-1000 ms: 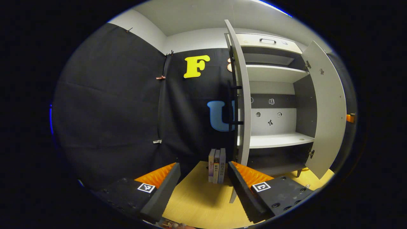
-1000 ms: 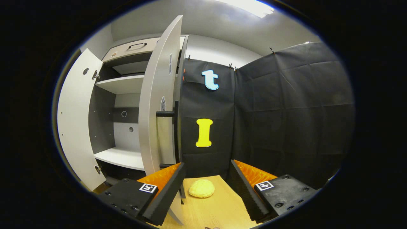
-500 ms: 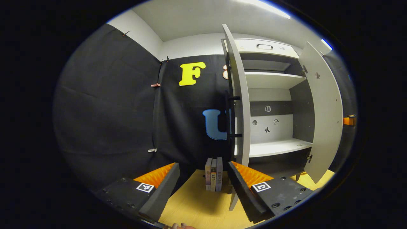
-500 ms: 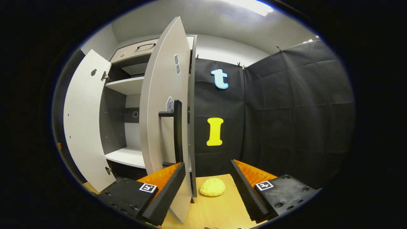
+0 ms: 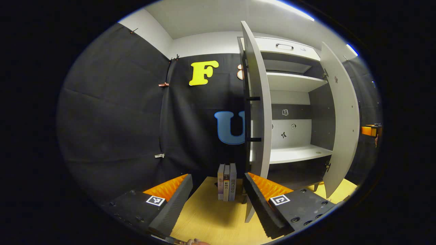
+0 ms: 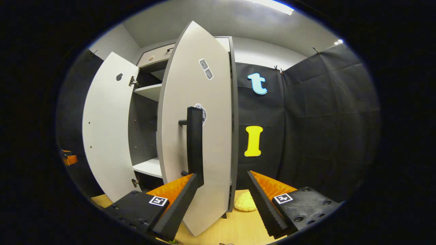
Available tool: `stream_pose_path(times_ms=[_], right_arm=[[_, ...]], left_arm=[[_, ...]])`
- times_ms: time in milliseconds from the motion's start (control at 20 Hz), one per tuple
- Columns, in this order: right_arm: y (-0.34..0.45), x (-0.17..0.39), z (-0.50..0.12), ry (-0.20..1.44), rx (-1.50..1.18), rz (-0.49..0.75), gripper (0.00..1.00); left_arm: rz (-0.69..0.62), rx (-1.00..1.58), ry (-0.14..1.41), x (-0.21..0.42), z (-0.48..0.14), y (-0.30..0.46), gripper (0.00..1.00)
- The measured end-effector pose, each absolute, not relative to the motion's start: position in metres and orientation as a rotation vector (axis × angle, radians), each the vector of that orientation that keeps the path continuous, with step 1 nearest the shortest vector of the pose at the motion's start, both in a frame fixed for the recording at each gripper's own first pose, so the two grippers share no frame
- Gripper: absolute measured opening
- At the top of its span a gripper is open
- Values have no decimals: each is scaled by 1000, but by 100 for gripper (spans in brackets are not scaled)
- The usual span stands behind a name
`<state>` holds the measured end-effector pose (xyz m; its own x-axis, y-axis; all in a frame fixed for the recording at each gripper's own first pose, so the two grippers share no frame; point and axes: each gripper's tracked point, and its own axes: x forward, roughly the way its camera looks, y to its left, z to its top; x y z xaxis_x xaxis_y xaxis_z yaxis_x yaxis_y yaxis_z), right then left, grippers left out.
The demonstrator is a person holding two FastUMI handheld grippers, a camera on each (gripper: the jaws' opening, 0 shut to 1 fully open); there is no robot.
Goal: Grasp the bottle in the cabinet with the left hand and place it on the coaster, then close the right door with the right hand and the left door with the left hand.
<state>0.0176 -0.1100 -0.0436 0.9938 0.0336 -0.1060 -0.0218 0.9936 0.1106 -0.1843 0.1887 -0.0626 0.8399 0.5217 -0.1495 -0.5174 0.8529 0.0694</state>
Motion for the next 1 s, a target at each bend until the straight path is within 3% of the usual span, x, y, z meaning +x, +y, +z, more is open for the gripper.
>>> stream_pose_path(times_ms=[250,450,1000], right_arm=[[-45,54,-40,80,134,174,97],[-36,65,-18,14,174,180,98],[-97,19,-35,52,216,6,98]], left_arm=[[547,21,152,-188,-56,189,96],[518,61,131,-187,-32,197,96],[395,169,59,-88,28,235,94]])
